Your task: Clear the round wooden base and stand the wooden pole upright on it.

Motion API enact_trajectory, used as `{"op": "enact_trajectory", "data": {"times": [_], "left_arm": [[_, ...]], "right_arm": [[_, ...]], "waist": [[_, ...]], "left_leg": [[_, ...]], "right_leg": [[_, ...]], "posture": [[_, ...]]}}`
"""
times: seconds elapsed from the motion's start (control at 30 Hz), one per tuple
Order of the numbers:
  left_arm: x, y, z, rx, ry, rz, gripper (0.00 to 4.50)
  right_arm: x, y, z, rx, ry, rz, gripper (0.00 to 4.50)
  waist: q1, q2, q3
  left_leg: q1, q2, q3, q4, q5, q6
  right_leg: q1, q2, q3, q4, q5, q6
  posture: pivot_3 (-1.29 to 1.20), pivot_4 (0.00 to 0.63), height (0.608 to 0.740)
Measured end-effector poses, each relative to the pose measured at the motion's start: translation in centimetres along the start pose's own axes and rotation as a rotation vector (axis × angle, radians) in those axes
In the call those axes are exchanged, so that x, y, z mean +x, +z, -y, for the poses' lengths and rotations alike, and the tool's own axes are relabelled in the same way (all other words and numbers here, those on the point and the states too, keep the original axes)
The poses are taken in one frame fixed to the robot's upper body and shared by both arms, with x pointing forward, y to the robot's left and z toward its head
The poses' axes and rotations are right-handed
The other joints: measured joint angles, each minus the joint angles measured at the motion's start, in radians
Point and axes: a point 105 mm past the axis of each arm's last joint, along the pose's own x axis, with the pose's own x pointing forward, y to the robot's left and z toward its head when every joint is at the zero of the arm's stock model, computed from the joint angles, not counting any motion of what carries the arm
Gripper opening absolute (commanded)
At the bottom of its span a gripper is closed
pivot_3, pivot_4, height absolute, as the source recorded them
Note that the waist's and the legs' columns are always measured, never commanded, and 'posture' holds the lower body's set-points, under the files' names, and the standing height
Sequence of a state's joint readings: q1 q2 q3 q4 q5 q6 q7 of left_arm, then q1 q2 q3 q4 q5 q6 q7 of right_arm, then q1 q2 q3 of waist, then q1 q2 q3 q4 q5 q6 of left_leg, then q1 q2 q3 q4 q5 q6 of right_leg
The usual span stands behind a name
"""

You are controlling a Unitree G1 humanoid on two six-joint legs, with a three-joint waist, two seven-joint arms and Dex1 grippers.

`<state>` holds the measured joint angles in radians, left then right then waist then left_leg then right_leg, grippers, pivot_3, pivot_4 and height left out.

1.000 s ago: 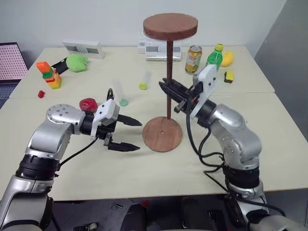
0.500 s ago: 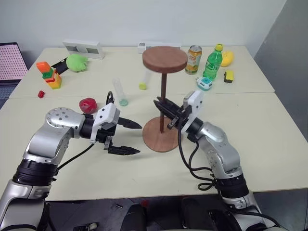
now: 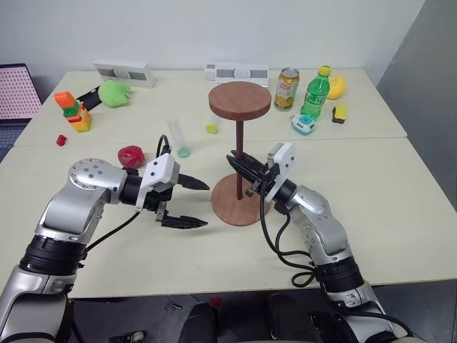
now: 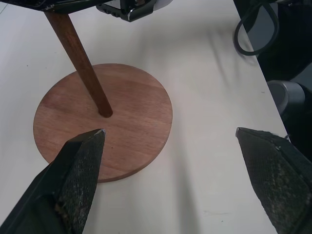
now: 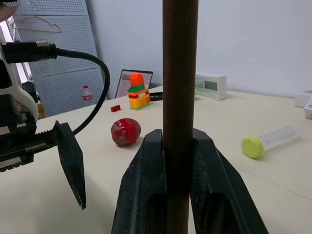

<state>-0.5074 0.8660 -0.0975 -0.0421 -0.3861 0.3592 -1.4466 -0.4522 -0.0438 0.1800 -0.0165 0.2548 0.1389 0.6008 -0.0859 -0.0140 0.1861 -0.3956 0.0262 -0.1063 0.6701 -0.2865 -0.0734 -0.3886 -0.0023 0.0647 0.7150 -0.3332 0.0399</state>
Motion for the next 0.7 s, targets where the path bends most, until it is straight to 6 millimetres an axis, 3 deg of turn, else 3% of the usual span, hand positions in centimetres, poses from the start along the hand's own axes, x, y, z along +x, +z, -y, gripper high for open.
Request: {"op": "enact_trajectory", "data": {"times": [0.43, 0.7], "left_arm": [[0.0, -0.5, 0.8, -0.011, -0.031, -0.01, 4.5], [0.1, -0.4, 0.5, 0.002, -0.024, -0.003, 4.5]], "right_arm": [[-0.2, -0.4, 0.2, -0.03, -0.001, -0.006, 0.24], [-1.0, -1.1, -1.2, -0.136, 0.054, -0.028, 0.24]], "waist": [[0.002, 0.0, 0.0], [0.003, 0.0, -0.001]], "left_leg": [[0.001, 0.0, 0.0, 0.0, -0.001, 0.002], [0.002, 0.0, 0.0, 0.0, -0.001, 0.002]], "right_leg": [[0.0, 0.0, 0.0, 0.0, 0.0, 0.0], [0.002, 0.0, 0.0, 0.0, 0.0, 0.0]], "posture": [[0.0, 0.15, 0.74], [0.0, 0.15, 0.74]]}}
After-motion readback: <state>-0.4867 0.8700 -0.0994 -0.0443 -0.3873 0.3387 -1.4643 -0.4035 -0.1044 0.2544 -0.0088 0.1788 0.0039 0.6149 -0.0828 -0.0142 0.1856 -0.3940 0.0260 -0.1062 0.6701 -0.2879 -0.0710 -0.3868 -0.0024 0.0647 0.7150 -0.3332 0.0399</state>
